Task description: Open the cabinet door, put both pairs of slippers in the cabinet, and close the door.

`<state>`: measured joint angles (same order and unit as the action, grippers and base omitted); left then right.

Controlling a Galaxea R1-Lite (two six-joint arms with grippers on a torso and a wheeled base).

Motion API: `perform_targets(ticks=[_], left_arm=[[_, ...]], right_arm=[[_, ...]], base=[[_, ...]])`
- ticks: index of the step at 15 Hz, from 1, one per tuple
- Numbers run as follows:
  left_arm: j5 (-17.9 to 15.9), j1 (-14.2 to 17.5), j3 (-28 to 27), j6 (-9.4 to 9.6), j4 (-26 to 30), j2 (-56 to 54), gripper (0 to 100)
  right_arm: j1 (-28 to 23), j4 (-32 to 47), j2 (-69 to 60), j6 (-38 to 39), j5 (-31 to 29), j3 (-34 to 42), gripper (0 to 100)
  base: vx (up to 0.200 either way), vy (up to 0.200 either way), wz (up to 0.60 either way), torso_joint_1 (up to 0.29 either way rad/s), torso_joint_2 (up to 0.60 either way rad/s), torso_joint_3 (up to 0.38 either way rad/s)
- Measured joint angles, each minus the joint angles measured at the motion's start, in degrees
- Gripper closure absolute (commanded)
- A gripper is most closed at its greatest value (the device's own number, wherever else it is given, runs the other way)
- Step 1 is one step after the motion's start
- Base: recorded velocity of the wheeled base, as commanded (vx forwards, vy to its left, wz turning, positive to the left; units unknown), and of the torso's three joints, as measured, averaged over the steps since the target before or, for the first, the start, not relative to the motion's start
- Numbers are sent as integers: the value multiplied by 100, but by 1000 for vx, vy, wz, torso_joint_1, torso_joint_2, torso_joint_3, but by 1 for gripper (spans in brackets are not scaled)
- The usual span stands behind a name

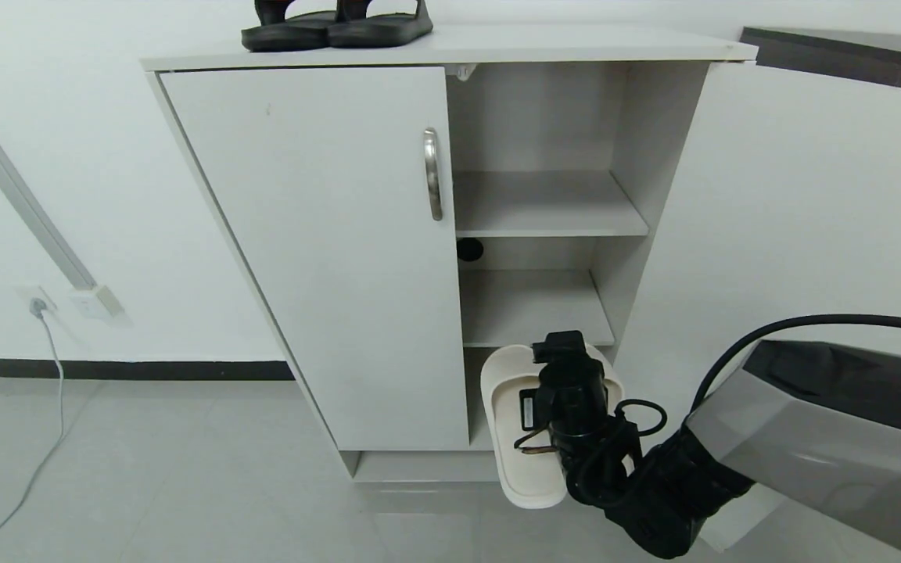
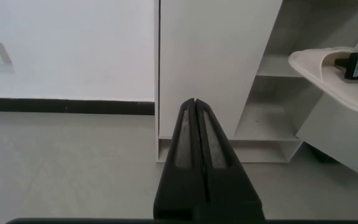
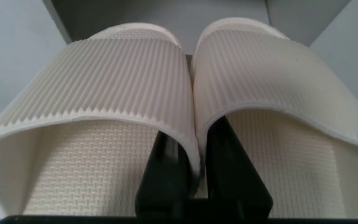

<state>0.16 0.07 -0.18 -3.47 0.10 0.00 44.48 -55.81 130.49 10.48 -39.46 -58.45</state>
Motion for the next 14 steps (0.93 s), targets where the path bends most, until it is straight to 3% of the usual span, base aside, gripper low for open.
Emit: perform_targets(ticks=[4,9,14], left_arm=[[0,0,0,0,0,0,100],[16,0,0,0,0,-5,100],[17,0,0,0,0,-5,100]], right_arm=[[-72,-271,295,2,0,-277,100],[-204,-1725,377,-731,-2,-152,100],[-301,-1790,549,-786,7,-100,100]], base=[[0,0,0,1,1,-184],[0,0,0,0,0,-16],[0,0,0,0,0,0]])
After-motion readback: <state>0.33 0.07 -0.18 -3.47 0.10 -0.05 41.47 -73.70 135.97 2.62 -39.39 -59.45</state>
